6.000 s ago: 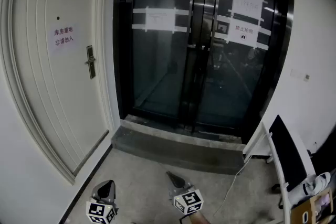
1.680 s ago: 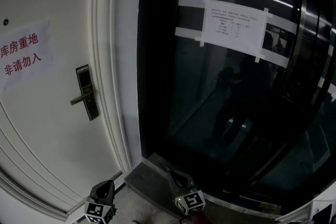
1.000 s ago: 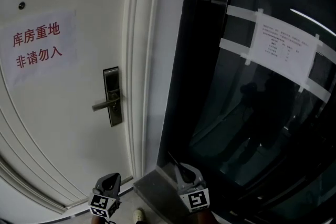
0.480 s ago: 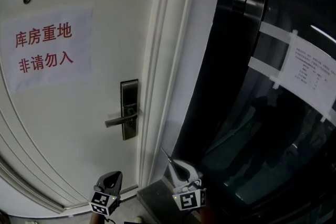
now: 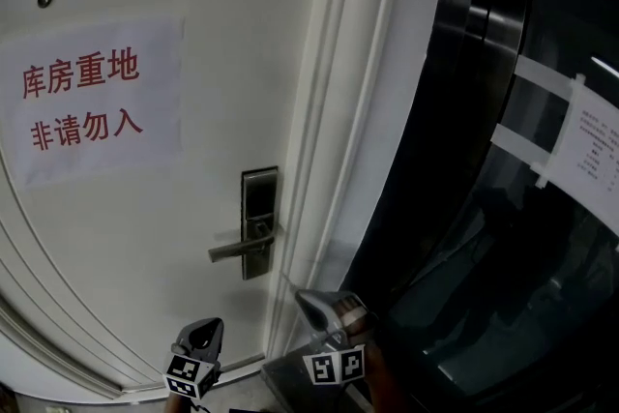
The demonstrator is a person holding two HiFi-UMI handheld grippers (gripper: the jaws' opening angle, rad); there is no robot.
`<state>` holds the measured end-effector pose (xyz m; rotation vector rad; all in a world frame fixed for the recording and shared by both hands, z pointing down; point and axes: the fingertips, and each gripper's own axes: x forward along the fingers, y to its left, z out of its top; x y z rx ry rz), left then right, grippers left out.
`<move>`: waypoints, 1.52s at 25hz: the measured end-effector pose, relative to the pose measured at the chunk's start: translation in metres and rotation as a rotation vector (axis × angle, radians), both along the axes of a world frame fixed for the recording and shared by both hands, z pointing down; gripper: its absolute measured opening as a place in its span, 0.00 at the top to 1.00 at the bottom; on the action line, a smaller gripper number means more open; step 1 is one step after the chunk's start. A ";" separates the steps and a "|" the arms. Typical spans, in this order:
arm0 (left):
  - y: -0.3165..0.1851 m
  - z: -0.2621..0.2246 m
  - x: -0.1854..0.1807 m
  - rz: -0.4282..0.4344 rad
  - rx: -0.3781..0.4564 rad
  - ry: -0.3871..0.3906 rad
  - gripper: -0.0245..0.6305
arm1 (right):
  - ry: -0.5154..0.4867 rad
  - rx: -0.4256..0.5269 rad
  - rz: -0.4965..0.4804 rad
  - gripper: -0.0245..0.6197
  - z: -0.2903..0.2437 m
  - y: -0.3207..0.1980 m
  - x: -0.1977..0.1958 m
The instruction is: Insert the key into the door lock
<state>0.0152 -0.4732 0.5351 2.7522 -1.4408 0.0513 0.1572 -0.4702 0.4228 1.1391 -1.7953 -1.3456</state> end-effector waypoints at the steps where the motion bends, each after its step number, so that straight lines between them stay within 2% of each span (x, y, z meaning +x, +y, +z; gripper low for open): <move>1: -0.004 0.000 -0.002 -0.003 0.001 0.001 0.96 | 0.007 0.001 -0.003 0.95 0.001 -0.006 -0.003; 15: -0.034 -0.007 -0.027 -0.025 0.039 0.011 0.96 | 0.070 0.027 -0.014 0.95 0.005 -0.052 -0.032; 38: -0.039 -0.018 -0.042 -0.050 0.072 0.018 0.96 | 0.101 -0.005 0.013 0.95 0.012 -0.080 -0.039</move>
